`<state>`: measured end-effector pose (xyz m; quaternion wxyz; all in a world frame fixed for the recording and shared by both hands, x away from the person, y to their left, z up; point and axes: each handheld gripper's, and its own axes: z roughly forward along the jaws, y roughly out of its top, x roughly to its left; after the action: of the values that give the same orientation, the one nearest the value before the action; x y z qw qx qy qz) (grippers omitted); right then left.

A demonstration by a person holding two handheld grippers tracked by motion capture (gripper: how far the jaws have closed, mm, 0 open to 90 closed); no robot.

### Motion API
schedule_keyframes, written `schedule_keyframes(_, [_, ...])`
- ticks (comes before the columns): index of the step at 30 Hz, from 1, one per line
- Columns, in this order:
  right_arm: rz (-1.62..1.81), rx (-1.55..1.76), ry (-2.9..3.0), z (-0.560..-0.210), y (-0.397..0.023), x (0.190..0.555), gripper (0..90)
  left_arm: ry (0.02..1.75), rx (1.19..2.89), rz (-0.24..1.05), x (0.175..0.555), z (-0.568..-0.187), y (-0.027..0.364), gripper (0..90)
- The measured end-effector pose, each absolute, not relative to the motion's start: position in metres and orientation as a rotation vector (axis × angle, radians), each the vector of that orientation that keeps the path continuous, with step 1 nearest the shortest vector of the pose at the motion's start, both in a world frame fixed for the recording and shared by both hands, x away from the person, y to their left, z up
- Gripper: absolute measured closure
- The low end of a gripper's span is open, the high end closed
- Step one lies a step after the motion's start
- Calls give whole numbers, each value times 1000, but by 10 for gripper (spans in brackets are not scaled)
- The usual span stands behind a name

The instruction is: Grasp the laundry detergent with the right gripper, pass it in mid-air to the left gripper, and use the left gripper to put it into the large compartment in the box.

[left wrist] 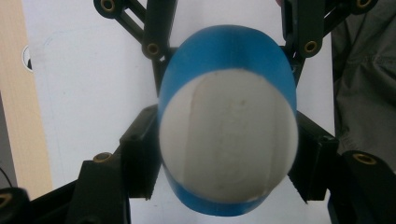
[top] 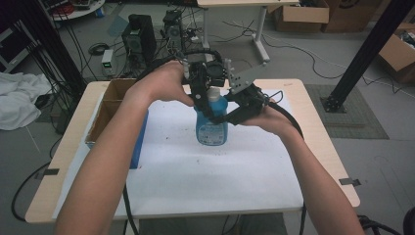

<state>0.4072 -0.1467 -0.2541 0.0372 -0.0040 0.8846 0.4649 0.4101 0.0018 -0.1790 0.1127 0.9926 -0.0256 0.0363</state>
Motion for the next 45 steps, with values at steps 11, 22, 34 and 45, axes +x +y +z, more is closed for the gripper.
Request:
schedule_keyframes(11, [1441, -14, 2712, -255, -145, 409, 447, -67, 2915, 109, 411, -178, 5, 384])
schedule_keyframes(22, [1479, -15, 2681, -253, -145, 409, 408, -42, 2895, 104, 411, -173, 10, 386])
schedule_keyframes(34, [1470, 62, 2673, -258, -142, 411, 157, 6, 2900, 84, 412, -169, 13, 386])
schedule_keyframes(45, [1438, 97, 2693, -260, -145, 414, 149, 50, 2915, 89, 412, -168, 18, 386])
